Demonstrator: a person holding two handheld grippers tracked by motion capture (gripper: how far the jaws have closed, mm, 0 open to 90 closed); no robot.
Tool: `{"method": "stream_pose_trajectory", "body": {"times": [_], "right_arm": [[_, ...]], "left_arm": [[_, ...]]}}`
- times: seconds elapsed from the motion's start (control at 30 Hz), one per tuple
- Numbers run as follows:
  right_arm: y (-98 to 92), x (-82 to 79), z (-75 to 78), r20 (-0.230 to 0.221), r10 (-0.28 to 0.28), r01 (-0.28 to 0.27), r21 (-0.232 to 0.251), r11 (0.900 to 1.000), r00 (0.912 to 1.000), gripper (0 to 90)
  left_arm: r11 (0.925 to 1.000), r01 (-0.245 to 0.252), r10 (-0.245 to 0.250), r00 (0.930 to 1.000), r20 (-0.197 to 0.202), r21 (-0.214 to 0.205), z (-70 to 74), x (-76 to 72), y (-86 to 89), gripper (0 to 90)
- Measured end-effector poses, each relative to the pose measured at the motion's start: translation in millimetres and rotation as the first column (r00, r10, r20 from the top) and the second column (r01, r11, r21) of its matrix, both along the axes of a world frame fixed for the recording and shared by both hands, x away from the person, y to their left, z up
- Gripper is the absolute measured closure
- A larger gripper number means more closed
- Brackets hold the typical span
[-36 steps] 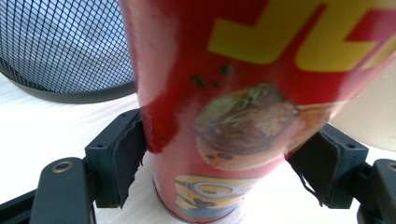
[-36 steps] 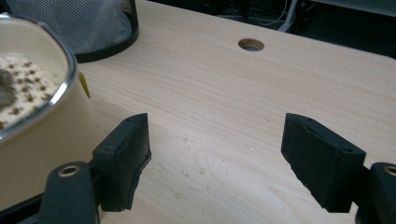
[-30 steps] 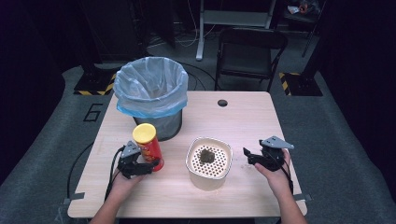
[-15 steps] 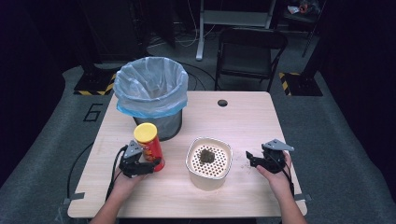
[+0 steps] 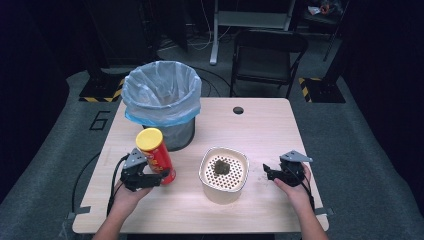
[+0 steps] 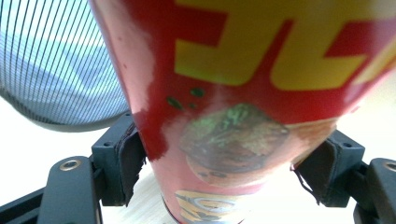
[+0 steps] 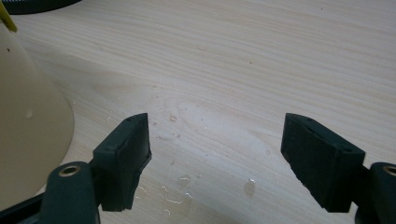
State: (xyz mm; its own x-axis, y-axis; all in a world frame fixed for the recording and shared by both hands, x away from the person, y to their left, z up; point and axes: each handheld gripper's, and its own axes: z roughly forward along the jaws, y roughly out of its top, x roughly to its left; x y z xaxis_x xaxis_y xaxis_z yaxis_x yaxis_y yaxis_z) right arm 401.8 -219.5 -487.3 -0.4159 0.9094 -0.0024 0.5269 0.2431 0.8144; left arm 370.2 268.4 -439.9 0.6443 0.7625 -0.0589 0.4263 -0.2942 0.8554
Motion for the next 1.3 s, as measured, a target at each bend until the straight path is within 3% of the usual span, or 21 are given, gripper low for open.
{"method": "stream_pose_trajectory", "body": {"times": [0.13, 0.17, 0.2, 0.23, 0.27, 0.3, 0.33, 0.37, 0.43, 0.47, 0.57, 1.0, 1.03, 1.3], "right_arm": [[-1.0, 0.1, -1.1, -0.003, 0.004, -0.004, -0.002, 1.0, 1.0, 23.8], [-0.9, -0.1, -1.1, -0.005, 0.005, -0.005, 0.0, 1.0, 1.0, 23.9], [-0.9, -0.1, -1.1, -0.005, 0.005, -0.005, 0.0, 1.0, 1.0, 23.9], [-0.3, -0.2, -1.2, -0.005, 0.008, -0.008, -0.003, 1.0, 1.0, 23.9], [-0.3, -0.2, -1.2, -0.005, 0.008, -0.008, -0.003, 1.0, 1.0, 23.9], [0.7, -0.2, -1.9, -0.01, 0.011, -0.011, -0.011, 0.9999, 0.9999, 23.9], [0.7, -0.2, -1.9, -0.01, 0.011, -0.011, -0.011, 0.9999, 0.9999, 23.9], [1.7, -0.3, -2.4, -0.016, 0.012, -0.012, -0.015, 0.9998, 0.9998, 23.9], [1.5, -0.2, -3.0, -0.019, 0.011, -0.011, -0.023, 0.9997, 0.9998, 23.9], [1.5, -0.2, -3.0, -0.019, 0.011, -0.011, -0.023, 0.9997, 0.9998, 23.9], [0.4, 0.1, -3.5, -0.02, 0.002, -0.003, -0.021, 0.9998, 0.9998, 23.9], [-4.4, 1.8, -6.9, -0.037, -0.006, 0.005, -0.019, 0.9998, 0.9993, 24.0], [-5.3, 2.0, -7.4, -0.04, -0.011, 0.011, -0.013, 0.9999, 0.9992, 24.1], [-6.7, 1.7, -7.1, -0.038, -0.012, 0.012, -0.017, 0.9998, 0.9992, 24.3]], "left_arm": [[1.0, 0.005, -0.005, 1.0, -0.002, 0.005, 16.5, -0.3, -1.7, 24.2], [0.9999, 0.012, -0.012, 0.9999, -0.01, -0.001, 29.3, 0.5, -2.5, 24.2], [0.9999, 0.012, -0.012, 0.9999, -0.01, -0.001, 29.3, 0.5, -2.5, 24.2], [0.9998, 0.02, -0.02, 0.9997, -0.012, 0.002, 44.8, 1.3, -4.0, 24.2], [0.9998, 0.02, -0.02, 0.9997, -0.012, 0.002, 44.8, 1.3, -4.0, 24.2], [0.9997, 0.024, -0.024, 0.9997, -0.011, 0.004, 57.8, 1.8, -5.5, 24.2], [0.9997, 0.024, -0.024, 0.9997, -0.011, 0.004, 57.8, 1.8, -5.5, 24.2], [0.9994, 0.03, -0.03, 0.9995, -0.007, 0.015, 74.3, 2.2, -8.0, 24.2], [0.9989, 0.041, -0.041, 0.9991, -0.003, 0.023, 91.1, 2.4, -11.2, 24.2], [0.9989, 0.041, -0.041, 0.9991, -0.003, 0.023, 91.1, 2.4, -11.2, 24.2], [0.9979, 0.048, -0.049, 0.9987, 0.015, 0.044, 119.0, 5.7, -18.5, 24.2], [0.9945, 0.092, -0.091, 0.9958, -0.008, 0.051, 170.4, 20.9, -36.1, 24.2], [0.995, 0.084, -0.084, 0.9964, -0.002, 0.055, 179.2, 23.2, -36.0, 24.2], [0.9978, 0.061, -0.061, 0.9981, -0.003, 0.023, 208.4, 37.2, -27.5, 24.2]]}}
